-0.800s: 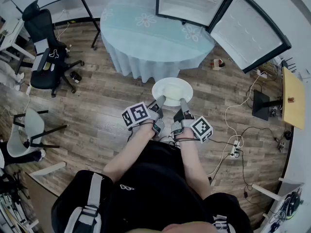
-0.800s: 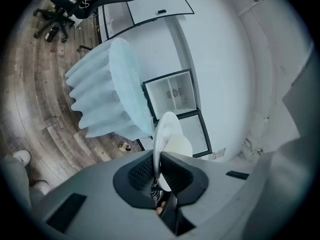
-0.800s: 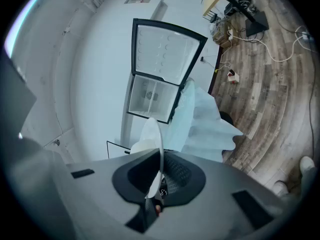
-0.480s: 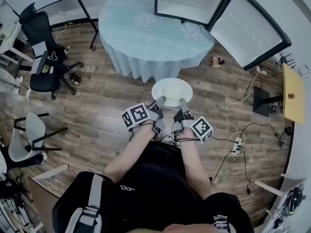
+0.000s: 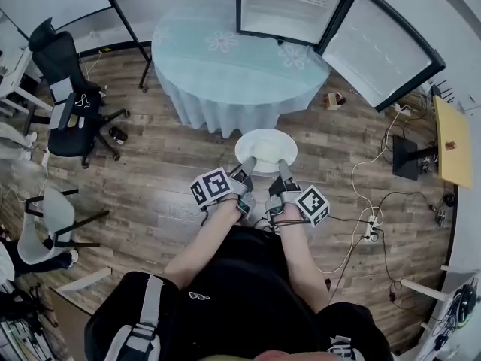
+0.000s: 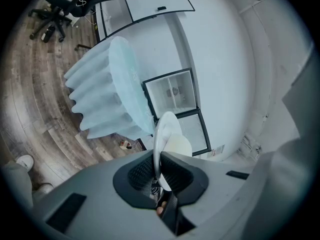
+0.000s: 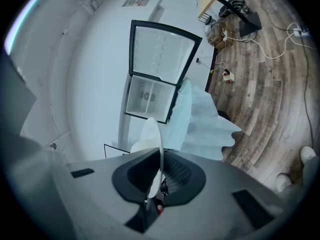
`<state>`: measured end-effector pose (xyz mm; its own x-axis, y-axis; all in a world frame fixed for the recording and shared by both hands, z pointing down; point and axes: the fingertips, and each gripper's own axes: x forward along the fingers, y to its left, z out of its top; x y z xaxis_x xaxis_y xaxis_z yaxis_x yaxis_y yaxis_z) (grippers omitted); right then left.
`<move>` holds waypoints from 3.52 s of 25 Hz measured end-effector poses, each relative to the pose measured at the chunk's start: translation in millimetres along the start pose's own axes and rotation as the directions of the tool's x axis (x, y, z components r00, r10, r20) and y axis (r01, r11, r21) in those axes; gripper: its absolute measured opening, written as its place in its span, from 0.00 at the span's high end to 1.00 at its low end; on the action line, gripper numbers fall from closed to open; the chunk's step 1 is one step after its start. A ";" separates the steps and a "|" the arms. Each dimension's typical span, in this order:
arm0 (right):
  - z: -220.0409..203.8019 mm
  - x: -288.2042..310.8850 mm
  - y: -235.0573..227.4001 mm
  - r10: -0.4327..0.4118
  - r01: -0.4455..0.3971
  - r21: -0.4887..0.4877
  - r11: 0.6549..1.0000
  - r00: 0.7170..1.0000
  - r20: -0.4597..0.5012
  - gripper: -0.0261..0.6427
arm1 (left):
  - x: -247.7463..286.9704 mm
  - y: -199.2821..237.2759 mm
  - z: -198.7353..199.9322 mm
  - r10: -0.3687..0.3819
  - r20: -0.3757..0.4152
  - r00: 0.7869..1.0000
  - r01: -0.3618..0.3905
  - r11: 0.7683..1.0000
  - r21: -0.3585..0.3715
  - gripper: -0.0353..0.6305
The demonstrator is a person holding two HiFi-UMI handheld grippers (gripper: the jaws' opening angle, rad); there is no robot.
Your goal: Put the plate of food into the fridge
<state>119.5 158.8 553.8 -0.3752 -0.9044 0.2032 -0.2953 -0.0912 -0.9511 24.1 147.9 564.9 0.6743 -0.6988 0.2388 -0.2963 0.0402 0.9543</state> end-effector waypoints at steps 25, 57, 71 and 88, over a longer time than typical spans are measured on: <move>-23.5 47.8 12.5 0.001 -0.001 -0.024 1.000 0.999 0.038 0.93 | -0.1 14.3 55.4 -0.009 -0.037 0.999 0.009 1.000 0.014 0.89; 140.9 188.8 16.1 0.106 -0.108 -0.025 0.994 0.992 -0.068 0.93 | 185.3 -34.0 127.9 0.004 0.086 0.996 -0.005 1.000 0.010 0.90; 162.8 265.9 9.3 0.078 -0.075 0.029 0.997 0.992 -0.100 0.93 | 236.5 -21.9 184.7 0.055 0.097 0.994 -0.054 0.998 -0.013 0.90; 205.6 386.8 92.1 0.159 -0.159 -0.001 0.987 0.987 0.035 0.93 | 304.9 -83.6 326.0 -0.033 0.070 0.997 0.029 0.998 0.059 0.90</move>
<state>127.9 -285.2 496.9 -0.3866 -0.9213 0.0416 -0.2329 0.0539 -0.9710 34.0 -301.3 499.2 0.6350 -0.7477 0.1943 -0.3162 -0.0221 0.9484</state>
